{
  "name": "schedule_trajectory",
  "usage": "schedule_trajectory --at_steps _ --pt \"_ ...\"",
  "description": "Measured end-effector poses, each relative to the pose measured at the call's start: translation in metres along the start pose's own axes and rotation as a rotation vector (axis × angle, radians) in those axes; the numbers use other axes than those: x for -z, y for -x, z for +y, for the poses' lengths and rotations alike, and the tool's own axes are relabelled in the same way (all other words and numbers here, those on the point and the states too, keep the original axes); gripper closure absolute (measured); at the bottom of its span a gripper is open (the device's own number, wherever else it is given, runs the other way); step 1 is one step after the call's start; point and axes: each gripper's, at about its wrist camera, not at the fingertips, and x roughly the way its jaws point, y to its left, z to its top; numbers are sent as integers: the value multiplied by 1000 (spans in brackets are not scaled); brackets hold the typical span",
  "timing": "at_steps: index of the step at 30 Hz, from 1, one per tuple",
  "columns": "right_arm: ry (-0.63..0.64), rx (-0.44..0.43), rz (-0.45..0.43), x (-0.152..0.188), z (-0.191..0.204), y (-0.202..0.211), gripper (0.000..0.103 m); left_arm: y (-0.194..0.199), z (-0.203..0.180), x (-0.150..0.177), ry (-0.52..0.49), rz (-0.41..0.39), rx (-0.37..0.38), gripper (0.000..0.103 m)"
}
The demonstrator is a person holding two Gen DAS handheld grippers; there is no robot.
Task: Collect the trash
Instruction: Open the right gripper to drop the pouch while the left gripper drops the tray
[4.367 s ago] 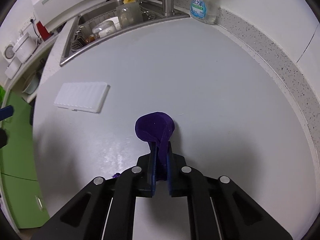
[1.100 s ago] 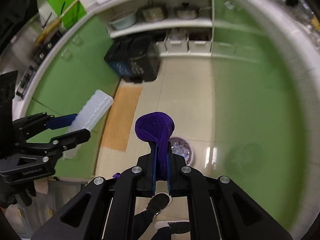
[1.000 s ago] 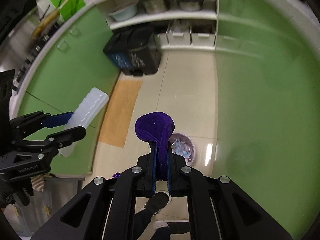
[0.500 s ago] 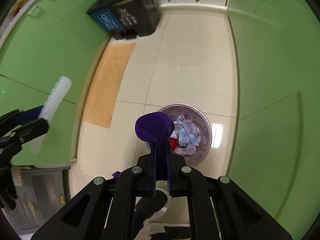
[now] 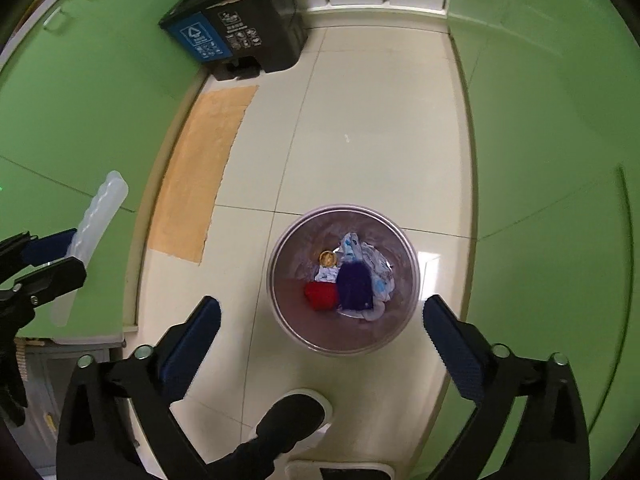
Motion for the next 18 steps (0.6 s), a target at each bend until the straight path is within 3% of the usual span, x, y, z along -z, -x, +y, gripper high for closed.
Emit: schedule_trajectory --at_steps 18 --pt "-154 73 -40 43 -38 82 6 -56 -61 -23 -111 87 49 52"
